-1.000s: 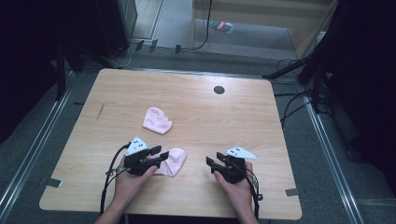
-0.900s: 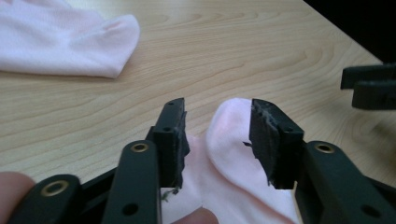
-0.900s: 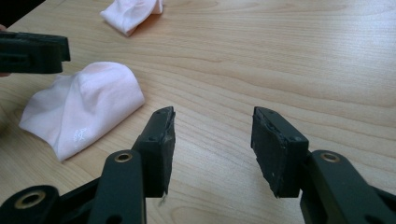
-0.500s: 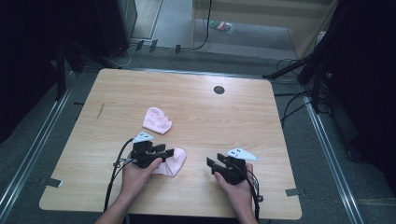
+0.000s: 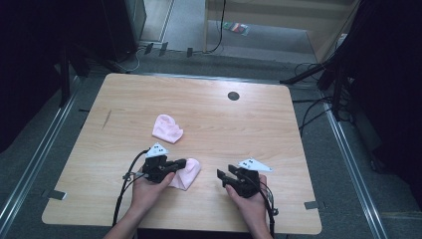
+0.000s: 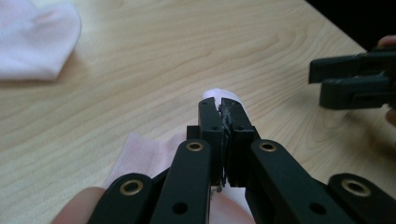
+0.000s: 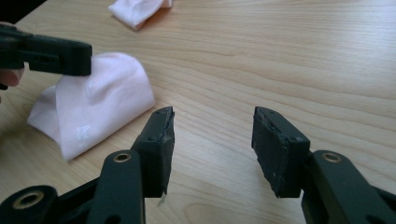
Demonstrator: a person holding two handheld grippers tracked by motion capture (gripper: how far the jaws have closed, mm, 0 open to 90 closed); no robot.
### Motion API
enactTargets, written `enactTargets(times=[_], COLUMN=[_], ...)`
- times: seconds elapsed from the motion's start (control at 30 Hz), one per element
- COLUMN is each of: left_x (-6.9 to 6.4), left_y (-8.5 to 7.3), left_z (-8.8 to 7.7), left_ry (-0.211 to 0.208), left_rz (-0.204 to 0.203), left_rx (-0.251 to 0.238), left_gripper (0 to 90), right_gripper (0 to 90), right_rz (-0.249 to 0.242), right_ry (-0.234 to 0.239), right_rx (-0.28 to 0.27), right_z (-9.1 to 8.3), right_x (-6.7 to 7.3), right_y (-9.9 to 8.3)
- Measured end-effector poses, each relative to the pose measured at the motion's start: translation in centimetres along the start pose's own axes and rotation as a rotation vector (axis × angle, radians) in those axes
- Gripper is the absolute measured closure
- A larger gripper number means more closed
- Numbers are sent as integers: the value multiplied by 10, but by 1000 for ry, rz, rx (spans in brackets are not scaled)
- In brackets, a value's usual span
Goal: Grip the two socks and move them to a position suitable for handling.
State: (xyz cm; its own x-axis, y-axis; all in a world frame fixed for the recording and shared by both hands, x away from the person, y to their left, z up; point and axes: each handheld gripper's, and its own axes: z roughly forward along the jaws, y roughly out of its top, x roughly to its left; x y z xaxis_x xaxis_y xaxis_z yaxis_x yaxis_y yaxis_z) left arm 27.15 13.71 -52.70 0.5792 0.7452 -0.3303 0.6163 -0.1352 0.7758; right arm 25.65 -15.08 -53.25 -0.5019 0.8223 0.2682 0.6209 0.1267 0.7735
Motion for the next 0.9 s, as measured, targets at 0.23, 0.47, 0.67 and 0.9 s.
enactTargets(times=[0.23, 0.47, 0.67, 0.9], left_x=[-10, -19, -24, -29], left_y=[11, 19, 20, 24], left_z=[-17, -27, -32, -42], left_ry=[-1, -7, -32, -83], left_rz=[14, 23, 17, -5], left_rx=[-95, -150, -175, -228], left_gripper=[900, 900, 900, 900], right_gripper=[435, 313, 326, 664], right_rz=[39, 60, 55, 80], right_ry=[130, 215, 146, 22], right_rx=[-16, -5, -2, -46], right_z=[6, 28, 44, 54], right_x=[22, 63, 83, 82], right_y=[-5, -11, -9, -5])
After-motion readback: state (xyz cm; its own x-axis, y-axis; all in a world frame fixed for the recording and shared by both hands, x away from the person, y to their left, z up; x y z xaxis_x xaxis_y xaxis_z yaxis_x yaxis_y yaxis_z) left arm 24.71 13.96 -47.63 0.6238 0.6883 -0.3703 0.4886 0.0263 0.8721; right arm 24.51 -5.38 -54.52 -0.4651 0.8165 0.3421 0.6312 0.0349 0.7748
